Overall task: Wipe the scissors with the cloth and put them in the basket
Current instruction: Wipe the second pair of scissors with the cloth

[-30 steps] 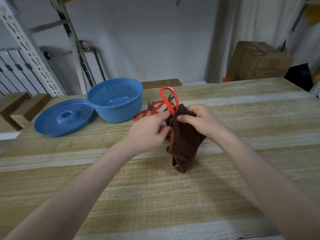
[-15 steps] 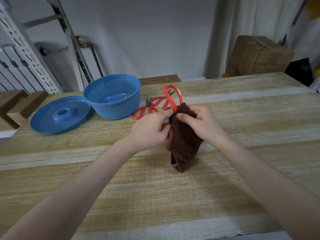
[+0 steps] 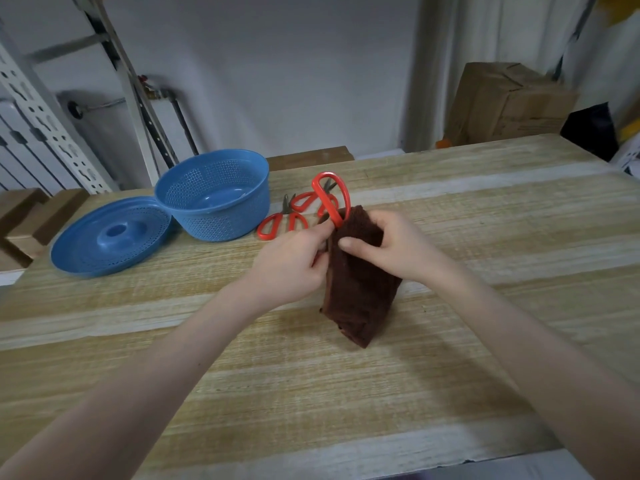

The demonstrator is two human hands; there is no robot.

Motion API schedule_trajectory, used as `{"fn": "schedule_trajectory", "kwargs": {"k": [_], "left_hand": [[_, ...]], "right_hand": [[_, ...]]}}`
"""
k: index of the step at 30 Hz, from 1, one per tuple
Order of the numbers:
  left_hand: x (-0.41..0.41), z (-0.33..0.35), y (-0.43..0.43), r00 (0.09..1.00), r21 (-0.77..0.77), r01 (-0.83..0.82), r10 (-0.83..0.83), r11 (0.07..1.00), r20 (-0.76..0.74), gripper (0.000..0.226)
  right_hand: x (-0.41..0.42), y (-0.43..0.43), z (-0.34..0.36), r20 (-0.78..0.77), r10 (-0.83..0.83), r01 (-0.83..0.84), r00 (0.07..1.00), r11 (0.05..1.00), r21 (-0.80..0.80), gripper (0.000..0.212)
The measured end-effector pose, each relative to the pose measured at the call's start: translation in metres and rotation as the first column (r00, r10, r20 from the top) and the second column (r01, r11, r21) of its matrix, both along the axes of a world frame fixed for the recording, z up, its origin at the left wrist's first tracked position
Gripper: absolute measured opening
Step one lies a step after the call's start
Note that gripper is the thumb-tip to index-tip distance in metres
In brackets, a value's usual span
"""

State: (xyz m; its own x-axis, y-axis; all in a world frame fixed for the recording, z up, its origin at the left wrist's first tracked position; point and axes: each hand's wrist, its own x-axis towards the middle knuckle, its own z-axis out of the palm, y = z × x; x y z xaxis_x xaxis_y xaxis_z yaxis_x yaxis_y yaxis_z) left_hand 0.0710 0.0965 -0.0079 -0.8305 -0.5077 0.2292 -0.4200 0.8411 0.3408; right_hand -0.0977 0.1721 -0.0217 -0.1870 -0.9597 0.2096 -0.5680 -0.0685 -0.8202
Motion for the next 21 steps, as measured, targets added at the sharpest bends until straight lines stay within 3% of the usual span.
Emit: {"fn": "schedule_trajectory", "kwargs": {"k": [3, 7, 12, 16, 21], "left_hand": [[-0.004, -0.001, 0.005, 0.998, -0.061, -0.056, 0.056, 0.997, 0.003, 0.021], [-0.003, -0.002, 0.008, 0.998, -0.069, -0.054, 0.053, 0.996, -0.014, 0.035], [-0.001, 0.002, 0.002, 0.998, 0.029, -0.008, 0.010, 1.000, -0.065, 0.028], [0.007, 0.002, 0.000, 0.998, 0.073, 0.033, -0.029, 0.997, -0.057, 0.041], [0.015, -0.005, -0.002, 0.999, 0.002, 0.035, -0.035, 0.999, 0.010, 0.032]], "right_hand": [[0.005, -0.005, 0.002, -0.006, -0.092, 0.092, 0.996, 0.995, -0.034, 0.013], [0.008, -0.007, -0.005, -0.007, -0.135, 0.134, 0.991, 0.988, -0.071, 0.022], [0.011, -0.005, -0.004, 0.158, -0.158, 0.175, 0.975, 0.980, -0.094, 0.024], [0.014, 0.002, -0.005, 0.333, -0.130, 0.155, 0.934, 0.987, -0.051, 0.006], [0.003, 0.003, -0.004, 0.125, -0.013, 0.019, 0.992, 0.999, -0.045, 0.005]]}}
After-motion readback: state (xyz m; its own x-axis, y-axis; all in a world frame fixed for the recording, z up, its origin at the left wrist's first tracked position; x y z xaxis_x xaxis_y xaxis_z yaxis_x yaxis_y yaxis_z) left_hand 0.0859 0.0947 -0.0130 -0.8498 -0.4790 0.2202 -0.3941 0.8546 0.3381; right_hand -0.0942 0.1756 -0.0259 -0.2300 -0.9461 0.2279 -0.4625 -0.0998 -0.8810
